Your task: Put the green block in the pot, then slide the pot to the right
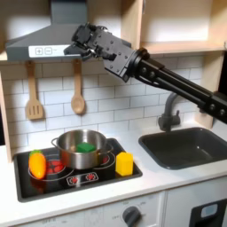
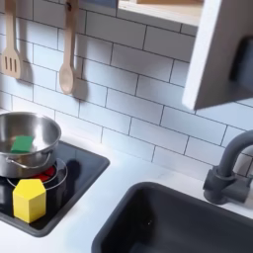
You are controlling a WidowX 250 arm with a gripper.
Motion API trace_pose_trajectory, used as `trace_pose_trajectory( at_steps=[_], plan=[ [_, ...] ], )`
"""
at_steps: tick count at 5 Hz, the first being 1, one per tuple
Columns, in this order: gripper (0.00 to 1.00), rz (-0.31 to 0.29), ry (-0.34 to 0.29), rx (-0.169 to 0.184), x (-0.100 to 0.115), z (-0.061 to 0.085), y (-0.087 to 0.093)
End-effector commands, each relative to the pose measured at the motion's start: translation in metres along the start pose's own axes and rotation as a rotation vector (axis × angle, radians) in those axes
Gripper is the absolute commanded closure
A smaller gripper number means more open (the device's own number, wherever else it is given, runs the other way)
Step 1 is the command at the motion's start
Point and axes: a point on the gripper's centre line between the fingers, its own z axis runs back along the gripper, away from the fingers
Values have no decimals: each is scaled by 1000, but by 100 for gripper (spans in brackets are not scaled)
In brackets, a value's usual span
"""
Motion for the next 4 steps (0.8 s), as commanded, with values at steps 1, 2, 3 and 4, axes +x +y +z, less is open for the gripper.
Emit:
trace_pose_trajectory(
  at_steps=[1,2,3,4],
  plan=[
    [100,-5,43,-30,-5,9,-3],
    [100,6,87,-47,-12,8,-6],
    [100,12,159,-39,-25,3,-4],
    [100,-1,250,-31,-42,0,0]
  ],
)
